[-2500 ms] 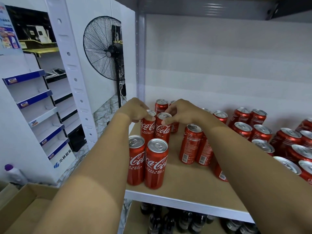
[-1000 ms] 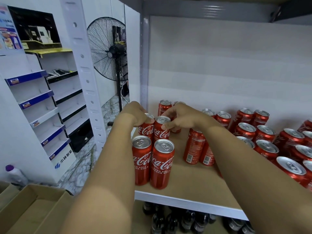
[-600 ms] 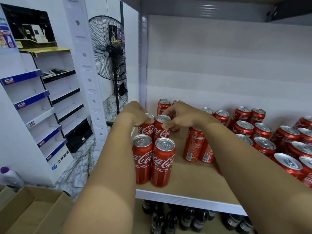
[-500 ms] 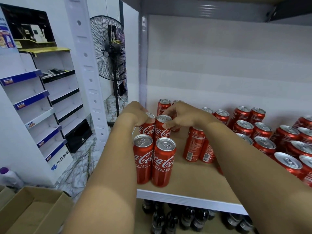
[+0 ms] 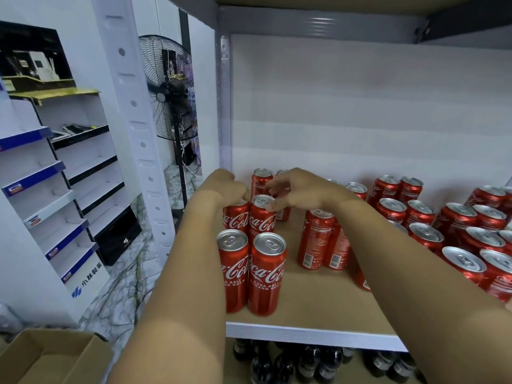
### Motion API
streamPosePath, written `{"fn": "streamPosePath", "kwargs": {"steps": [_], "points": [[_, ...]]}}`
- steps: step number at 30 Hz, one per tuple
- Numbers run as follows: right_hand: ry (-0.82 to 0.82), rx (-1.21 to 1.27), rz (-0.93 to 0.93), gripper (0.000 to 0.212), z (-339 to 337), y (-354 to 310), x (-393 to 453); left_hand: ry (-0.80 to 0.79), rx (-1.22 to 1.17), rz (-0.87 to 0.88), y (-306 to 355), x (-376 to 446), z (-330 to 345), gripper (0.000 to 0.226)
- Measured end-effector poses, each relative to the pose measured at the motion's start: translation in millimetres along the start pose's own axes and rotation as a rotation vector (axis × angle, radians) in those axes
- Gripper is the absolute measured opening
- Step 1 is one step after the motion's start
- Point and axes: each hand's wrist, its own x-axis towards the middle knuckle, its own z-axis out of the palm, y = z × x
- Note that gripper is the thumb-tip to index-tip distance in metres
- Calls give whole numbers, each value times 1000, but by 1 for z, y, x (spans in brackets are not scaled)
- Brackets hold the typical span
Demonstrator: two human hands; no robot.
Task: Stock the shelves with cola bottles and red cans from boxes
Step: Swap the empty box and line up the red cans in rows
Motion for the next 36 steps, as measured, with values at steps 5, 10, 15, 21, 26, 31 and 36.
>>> {"fn": "streamPosePath", "kwargs": {"steps": [5,10,15,21,26,31,36], "points": [[188,41,-13,51,-32,17,6,138,35,139,35,24,-13,41],[245,-149,49,51,-56,43,39,85,344,112,64,77,1,60],[126,-294,42,69,-54,60,76,-49,486,28,54,111,29,66],[56,-364,40,61,-41,61,103,-23,493,5,44,131,41,62],[8,-325,30,59,-47,67,107,-133,497,75,39,143,29,50],[7,-232,39,83,-52,71,95,-221,388,95,41,144,25,70],[68,-221,85,63,-46,78,91,-152,362,58,36,146,27,77]]}}
